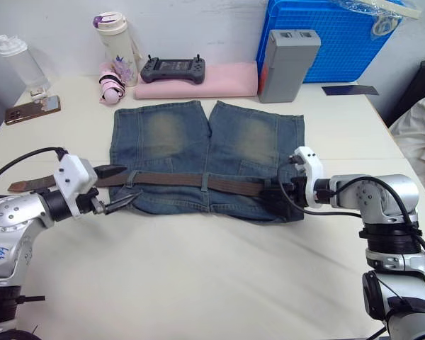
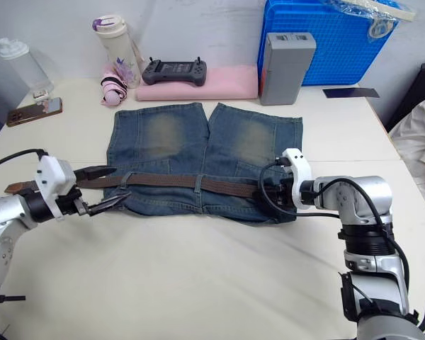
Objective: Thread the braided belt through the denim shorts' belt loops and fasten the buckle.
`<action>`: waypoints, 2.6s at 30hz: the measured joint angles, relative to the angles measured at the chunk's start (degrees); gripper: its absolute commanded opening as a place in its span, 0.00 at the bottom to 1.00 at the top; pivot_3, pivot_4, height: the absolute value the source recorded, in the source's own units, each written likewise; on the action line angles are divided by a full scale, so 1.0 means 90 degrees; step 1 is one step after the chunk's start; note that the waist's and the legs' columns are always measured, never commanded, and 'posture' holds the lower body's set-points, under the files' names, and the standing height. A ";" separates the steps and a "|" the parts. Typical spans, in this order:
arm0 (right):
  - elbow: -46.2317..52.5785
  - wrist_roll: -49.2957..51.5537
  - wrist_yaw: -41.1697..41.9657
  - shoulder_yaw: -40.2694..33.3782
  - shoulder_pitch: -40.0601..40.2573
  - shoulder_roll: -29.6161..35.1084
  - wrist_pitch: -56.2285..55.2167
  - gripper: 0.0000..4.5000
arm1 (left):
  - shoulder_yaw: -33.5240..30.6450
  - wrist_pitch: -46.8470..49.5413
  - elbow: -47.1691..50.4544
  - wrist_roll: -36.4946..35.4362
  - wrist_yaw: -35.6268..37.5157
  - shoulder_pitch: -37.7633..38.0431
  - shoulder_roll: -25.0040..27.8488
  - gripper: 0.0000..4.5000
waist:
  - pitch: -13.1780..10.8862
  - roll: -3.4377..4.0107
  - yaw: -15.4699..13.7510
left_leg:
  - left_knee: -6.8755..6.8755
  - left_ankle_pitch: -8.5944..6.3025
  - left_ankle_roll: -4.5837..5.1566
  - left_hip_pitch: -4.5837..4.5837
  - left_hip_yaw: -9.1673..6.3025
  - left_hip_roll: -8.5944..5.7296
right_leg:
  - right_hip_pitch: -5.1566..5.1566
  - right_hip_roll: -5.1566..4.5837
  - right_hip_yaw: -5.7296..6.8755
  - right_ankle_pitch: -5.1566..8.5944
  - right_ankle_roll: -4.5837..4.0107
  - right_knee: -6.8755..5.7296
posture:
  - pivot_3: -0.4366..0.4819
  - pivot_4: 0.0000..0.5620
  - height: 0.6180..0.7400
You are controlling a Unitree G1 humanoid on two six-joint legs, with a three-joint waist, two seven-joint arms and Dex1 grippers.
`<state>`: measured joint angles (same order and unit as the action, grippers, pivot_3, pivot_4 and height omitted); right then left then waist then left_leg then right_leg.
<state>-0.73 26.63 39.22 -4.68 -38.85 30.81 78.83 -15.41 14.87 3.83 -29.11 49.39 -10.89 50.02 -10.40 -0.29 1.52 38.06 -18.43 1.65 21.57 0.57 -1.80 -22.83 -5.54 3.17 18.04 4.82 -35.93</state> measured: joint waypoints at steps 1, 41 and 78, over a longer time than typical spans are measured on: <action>0.0024 0.0025 -0.0001 -0.0001 0.0005 -0.0037 -0.0017 0.27 | -0.0073 0.0146 -0.0231 -0.0045 0.0015 -0.0186 0.0007 0.85 | 0.0000 0.0000 0.0001 | 0.0000 0.0001 -0.0001 0.0000 -0.0001 0.0000 | -0.0001 0.0001 0.0000 0.0000 0.0000 -0.0002 | 0.48 0.27 0.87; 0.0836 0.0204 -0.0879 -0.0024 0.0433 -0.0338 -0.0591 0.05 | 0.1011 0.0540 -0.6960 0.1670 0.1847 -0.4204 -0.0813 0.07 | 0.0011 -0.0019 0.0015 | 0.0064 0.0011 -0.0003 0.0072 0.0059 -0.0003 | -0.0122 -0.0002 -0.0020 -0.0001 0.0001 -0.0109 | 0.48 0.27 0.87; 0.4320 0.0962 0.1176 -0.0519 0.4508 0.2846 -0.3110 0.58 | -0.0186 -0.6573 -0.1502 0.2835 -0.0994 0.2536 0.0009 0.78 | 0.0006 -0.0013 -0.0060 | 0.0003 -0.0047 0.0051 -0.0037 0.0082 0.0007 | 0.0009 -0.0044 0.0014 -0.0018 0.0008 0.0042 | 0.48 0.27 0.87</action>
<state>38.16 35.29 49.81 -9.35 1.72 56.43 50.84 -17.09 -44.28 -9.69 -3.59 40.45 11.93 50.11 -10.35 -0.41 0.98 38.09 -18.85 2.11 21.24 1.31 -1.74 -22.74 -5.94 3.30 17.88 4.89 -35.55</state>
